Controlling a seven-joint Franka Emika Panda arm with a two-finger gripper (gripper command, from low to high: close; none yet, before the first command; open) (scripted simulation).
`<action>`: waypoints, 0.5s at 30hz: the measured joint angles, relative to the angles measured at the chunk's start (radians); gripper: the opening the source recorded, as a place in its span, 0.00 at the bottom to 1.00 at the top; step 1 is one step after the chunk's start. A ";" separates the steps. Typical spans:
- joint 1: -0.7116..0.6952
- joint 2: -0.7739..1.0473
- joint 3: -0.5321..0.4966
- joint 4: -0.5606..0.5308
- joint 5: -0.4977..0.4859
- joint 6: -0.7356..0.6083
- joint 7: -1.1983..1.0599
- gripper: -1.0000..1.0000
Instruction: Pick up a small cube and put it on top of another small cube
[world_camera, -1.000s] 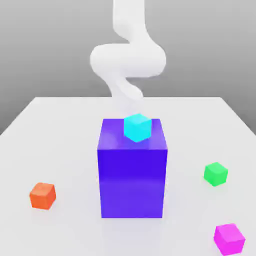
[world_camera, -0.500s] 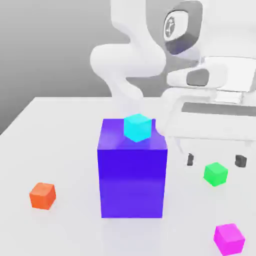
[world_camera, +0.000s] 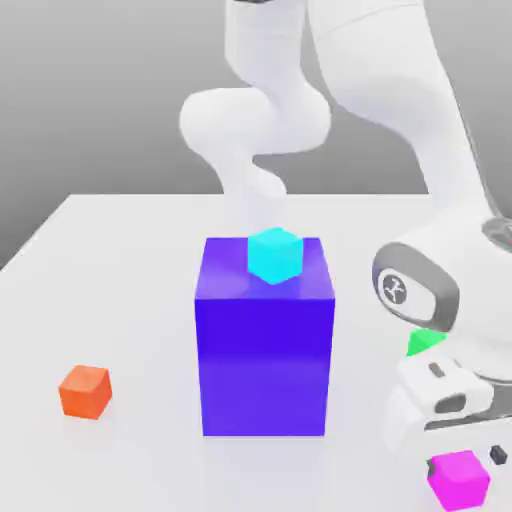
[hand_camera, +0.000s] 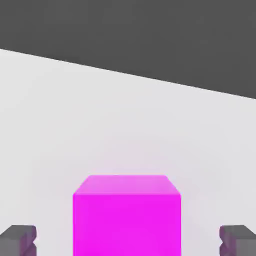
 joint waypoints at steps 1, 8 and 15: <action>0.000 0.000 0.000 0.000 0.000 0.000 0.000 0.00; -0.026 -0.060 0.034 -0.015 0.036 -0.043 -0.026 0.00; 0.008 -0.293 0.141 -0.179 0.156 -0.117 0.067 0.00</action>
